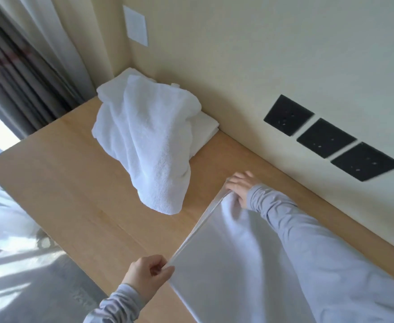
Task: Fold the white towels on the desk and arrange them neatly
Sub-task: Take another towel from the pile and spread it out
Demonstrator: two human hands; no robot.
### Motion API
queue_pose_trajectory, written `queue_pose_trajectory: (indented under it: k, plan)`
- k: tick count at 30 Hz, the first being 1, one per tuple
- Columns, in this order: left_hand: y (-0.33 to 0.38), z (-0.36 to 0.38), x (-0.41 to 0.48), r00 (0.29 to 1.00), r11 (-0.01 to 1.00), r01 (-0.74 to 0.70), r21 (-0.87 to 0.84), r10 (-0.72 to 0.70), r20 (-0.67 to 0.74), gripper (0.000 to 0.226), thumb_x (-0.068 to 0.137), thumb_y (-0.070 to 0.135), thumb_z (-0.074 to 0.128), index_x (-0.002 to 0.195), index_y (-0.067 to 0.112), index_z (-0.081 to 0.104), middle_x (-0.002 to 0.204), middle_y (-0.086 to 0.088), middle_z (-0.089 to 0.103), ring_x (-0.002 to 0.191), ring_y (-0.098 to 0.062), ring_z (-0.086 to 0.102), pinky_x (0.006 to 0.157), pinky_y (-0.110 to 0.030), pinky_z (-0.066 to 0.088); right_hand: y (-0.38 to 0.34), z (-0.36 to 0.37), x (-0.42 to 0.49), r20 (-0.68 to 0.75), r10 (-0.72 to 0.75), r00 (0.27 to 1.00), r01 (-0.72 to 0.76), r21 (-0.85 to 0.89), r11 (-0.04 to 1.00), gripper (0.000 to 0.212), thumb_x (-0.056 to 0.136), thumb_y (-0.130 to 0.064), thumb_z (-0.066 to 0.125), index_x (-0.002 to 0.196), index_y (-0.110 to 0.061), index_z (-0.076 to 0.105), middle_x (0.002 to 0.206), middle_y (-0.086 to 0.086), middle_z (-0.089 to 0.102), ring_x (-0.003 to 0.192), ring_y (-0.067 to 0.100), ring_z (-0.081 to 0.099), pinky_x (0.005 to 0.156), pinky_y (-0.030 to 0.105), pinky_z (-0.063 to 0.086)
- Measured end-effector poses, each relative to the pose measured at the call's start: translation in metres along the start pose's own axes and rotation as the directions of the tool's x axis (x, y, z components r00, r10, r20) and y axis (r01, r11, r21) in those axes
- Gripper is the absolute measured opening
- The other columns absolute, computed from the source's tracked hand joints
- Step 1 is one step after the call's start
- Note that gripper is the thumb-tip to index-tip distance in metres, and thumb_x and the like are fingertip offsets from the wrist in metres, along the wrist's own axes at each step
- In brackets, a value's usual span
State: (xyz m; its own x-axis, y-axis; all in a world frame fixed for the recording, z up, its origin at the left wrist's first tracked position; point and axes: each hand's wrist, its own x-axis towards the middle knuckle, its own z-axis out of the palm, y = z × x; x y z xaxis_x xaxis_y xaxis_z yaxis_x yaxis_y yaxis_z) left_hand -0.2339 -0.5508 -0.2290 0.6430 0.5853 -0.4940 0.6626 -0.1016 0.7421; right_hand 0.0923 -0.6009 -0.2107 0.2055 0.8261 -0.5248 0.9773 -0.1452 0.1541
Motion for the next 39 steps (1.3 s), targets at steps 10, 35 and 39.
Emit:
queue_pose_trajectory:
  k: [10,35,39]
  plan:
    - [-0.011,0.008,0.003,0.996,0.998,0.065,0.025,-0.063,-0.069,0.03,0.078,0.022,0.069,0.052,0.027,0.054,0.049,0.008,0.05,0.049,-0.004,0.042,0.052,-0.01,0.035,0.024,-0.008,0.017,0.02,-0.089,0.996,0.091,-0.148,0.985,0.054,0.076,-0.021,0.063,0.128,-0.028,0.047,0.134,-0.004,0.043,0.128,0.019,0.027,0.106,0.041,0.018]
    - [-0.012,0.008,0.003,0.997,0.997,0.067,0.028,-0.065,-0.048,0.031,0.078,0.021,0.069,0.053,0.03,0.052,0.045,0.013,0.05,0.053,-0.004,0.046,0.057,-0.01,0.037,0.04,0.009,0.026,-0.078,0.081,0.994,-0.065,0.193,0.979,0.049,0.084,-0.014,0.061,0.128,-0.026,0.043,0.132,-0.004,0.045,0.127,0.016,0.033,0.1,0.034,0.027]
    - [-0.011,0.008,0.003,0.997,0.997,0.069,0.023,-0.068,-0.04,0.028,0.079,0.02,0.068,0.056,0.028,0.054,0.052,0.006,0.053,0.055,0.0,0.051,0.057,-0.008,0.039,0.042,0.01,0.028,-0.07,0.127,0.989,-0.092,0.37,0.925,0.03,0.084,-0.012,0.061,0.11,-0.024,0.053,0.119,-0.002,0.054,0.124,0.02,0.039,0.103,0.033,0.026]
